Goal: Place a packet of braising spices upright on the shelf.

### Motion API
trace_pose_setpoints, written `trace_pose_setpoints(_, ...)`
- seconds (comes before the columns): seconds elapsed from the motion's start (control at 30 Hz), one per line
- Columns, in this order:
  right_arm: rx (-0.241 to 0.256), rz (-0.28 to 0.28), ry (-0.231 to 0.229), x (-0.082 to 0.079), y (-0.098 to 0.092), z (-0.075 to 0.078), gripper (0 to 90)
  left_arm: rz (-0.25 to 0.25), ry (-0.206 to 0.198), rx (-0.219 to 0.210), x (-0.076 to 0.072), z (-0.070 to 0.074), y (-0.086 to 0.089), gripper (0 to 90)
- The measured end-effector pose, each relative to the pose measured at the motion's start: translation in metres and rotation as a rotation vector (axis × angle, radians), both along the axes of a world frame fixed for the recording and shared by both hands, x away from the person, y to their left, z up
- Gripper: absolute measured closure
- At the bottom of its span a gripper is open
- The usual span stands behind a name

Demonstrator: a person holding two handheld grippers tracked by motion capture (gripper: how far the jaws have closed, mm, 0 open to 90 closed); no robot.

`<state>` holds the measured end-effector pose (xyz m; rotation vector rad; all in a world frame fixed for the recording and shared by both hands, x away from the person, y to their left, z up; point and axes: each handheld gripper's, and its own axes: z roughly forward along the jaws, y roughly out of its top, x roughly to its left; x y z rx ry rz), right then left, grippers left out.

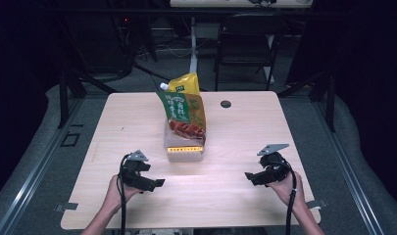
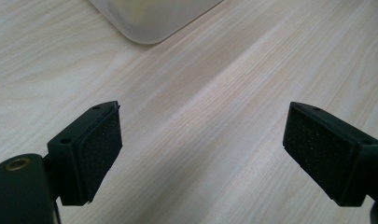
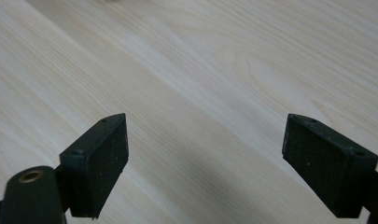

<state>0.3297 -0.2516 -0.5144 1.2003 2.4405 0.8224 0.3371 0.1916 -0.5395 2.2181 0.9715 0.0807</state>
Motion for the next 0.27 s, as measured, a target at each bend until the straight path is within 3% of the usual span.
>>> trace_pose_setpoints(0.1,-0.028,-0.013,-0.004,-0.0036,-0.0041,-0.0042,12.3,0.002,0.005,0.0,0.001,-0.0016,0.0004,11.1)
trace_pose_setpoints(0.27,-0.034,-0.031,-0.012,-0.0073,-0.0084,-0.0081,9.5,0.003,0.008,0.0,0.002,-0.0023,0.0011,9.6)
